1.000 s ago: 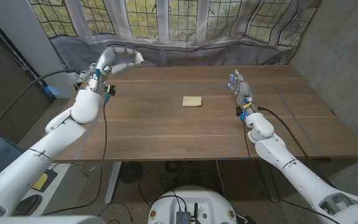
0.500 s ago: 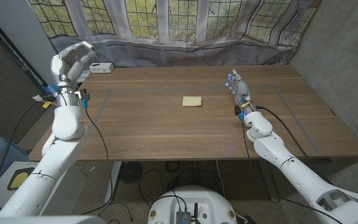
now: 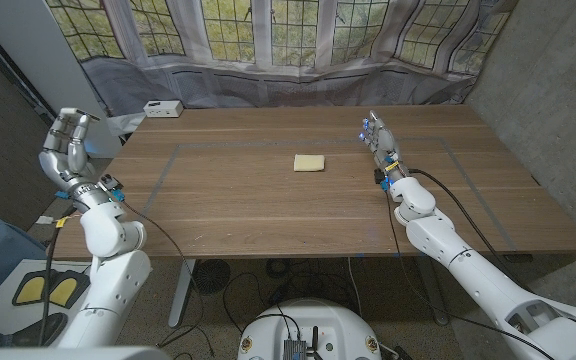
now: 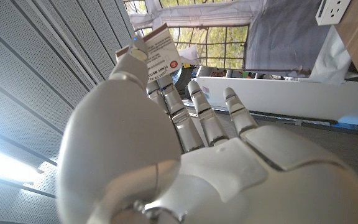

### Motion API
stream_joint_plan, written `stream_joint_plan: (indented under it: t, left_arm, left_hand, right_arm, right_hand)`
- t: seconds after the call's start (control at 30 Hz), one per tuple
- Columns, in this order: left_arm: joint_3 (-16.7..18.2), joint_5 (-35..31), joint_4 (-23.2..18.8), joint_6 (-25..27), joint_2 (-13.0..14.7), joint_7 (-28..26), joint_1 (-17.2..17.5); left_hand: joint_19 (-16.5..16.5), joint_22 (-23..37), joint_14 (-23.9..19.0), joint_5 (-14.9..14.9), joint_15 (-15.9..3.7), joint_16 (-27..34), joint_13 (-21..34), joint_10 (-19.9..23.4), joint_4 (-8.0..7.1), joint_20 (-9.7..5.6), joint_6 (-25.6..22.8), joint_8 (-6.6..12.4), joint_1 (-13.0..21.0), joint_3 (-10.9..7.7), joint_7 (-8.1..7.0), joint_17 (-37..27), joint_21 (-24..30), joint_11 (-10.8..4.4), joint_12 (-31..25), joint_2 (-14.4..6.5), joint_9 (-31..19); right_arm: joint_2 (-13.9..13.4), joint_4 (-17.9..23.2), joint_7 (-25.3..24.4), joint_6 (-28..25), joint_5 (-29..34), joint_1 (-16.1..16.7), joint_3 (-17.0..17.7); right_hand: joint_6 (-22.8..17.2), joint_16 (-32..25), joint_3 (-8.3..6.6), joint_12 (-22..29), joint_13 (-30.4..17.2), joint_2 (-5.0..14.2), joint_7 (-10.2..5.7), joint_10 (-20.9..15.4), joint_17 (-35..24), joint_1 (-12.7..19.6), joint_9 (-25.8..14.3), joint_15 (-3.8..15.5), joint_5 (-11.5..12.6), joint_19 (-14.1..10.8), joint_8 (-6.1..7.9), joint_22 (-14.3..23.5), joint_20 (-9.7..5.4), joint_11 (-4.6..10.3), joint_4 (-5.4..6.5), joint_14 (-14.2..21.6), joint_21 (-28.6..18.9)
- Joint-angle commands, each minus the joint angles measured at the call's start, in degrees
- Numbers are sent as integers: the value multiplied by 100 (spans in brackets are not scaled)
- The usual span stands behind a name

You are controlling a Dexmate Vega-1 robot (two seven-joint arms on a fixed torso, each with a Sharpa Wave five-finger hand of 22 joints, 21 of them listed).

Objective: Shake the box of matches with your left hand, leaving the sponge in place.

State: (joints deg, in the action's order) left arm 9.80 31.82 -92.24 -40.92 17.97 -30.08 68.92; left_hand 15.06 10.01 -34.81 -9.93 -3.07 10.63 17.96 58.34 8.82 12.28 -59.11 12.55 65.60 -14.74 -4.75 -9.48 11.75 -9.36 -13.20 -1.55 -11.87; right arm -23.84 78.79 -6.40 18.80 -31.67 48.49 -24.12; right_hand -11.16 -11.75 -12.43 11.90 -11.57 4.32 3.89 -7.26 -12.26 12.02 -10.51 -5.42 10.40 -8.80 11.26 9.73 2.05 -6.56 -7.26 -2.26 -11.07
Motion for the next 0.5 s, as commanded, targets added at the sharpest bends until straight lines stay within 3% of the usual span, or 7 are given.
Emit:
stream_joint_plan:
  t: [0.03, 0.27, 0.33, 0.5]
  left_arm:
    - [155, -2094, -214, 655, 41, -1017, -127]
    - [-133, -4030, -584, 1375, 383, -1509, -489]
    - [-315, -4805, -826, 1933, 475, -1739, -552]
    - [-920, -5680, -1004, 2571, 939, -1604, -817]
  left_hand:
    - [62, 17, -54, -49, -342, 9, 35, 165, -31, 2, -57, 42, -53, -38, -98, -10, 12, -207, -5, -357, -19]
    - [82, 18, -71, -54, -348, 9, 45, 165, -21, 4, -78, 51, -41, -53, -97, -10, 13, -199, -5, -363, -20]
    - [92, 18, -75, -54, -349, 10, 47, 189, -17, 3, -86, 54, -38, -56, -94, -10, 14, -197, -12, -361, -20]
    - [127, 18, -128, -50, -371, 15, 45, 199, -16, 1, -103, 60, -46, -60, -125, -13, 18, -236, -15, -355, -18]
  right_arm:
    - [-73, 211, -177, -6, 12, 195, 68]
    - [-160, 453, -359, 48, 37, 431, 174]
    - [-176, 498, -392, 62, 51, 473, 191]
    - [-222, 620, -450, 75, 55, 574, 240]
  right_hand:
    - [-46, -43, 6, -5, -18, 12, 35, -35, -14, -28, -26, 18, -9, -20, -7, 25, -11, -3, -17, 2, -22]
    - [-44, -45, 4, -2, -18, 17, 36, -41, -14, -26, -26, 10, -9, -21, -8, 25, -11, -3, -17, 10, -21]
    - [-46, -45, 5, -2, -18, 16, 40, -43, -14, -27, -26, 15, -9, -20, -8, 25, -7, -5, -17, 8, -21]
    - [-45, -44, 5, -2, -18, 15, 36, -44, -12, -24, -26, 14, -9, -22, -8, 25, -10, -4, -19, 11, -21]
